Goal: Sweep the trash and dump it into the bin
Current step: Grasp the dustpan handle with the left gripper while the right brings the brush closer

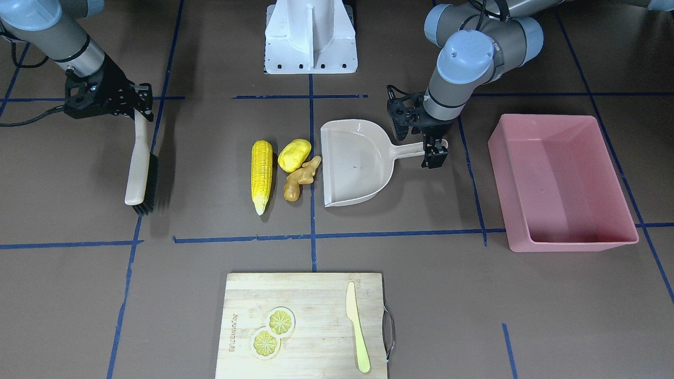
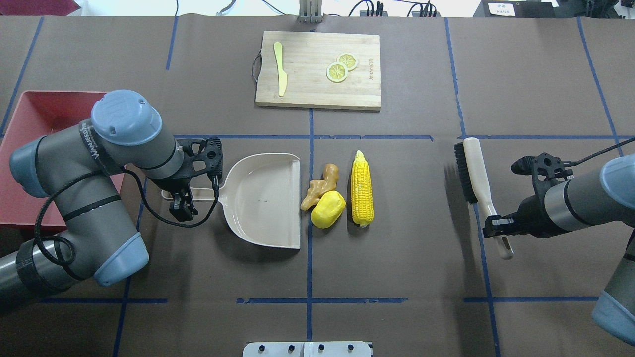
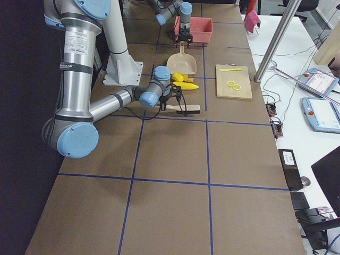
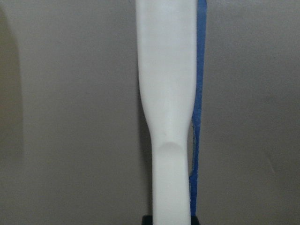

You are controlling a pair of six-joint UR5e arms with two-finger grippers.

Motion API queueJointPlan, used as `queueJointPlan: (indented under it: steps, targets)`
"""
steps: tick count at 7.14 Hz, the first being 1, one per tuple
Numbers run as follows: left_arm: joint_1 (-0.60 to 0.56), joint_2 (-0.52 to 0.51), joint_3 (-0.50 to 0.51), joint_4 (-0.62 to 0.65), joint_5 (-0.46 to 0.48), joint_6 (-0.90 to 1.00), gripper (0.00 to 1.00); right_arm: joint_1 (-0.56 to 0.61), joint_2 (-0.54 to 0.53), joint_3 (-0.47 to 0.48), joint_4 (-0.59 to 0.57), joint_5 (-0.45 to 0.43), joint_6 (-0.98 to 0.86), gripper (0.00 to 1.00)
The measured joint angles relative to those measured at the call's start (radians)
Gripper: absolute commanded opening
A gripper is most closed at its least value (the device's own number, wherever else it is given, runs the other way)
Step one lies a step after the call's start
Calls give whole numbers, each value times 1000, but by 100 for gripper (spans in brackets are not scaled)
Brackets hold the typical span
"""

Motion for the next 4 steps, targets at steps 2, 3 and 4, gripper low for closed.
queueJointPlan:
  steps: [2, 3, 4]
  targets:
    - [25, -21, 16, 3, 45, -4, 52, -25, 21, 1, -12, -19, 7, 0]
    - [29, -32, 27, 4, 58, -4, 26, -37, 29, 1, -13, -27, 22, 0]
    - [31, -37, 30, 4, 64, -1, 8, -46, 36, 0, -13, -30, 34, 0]
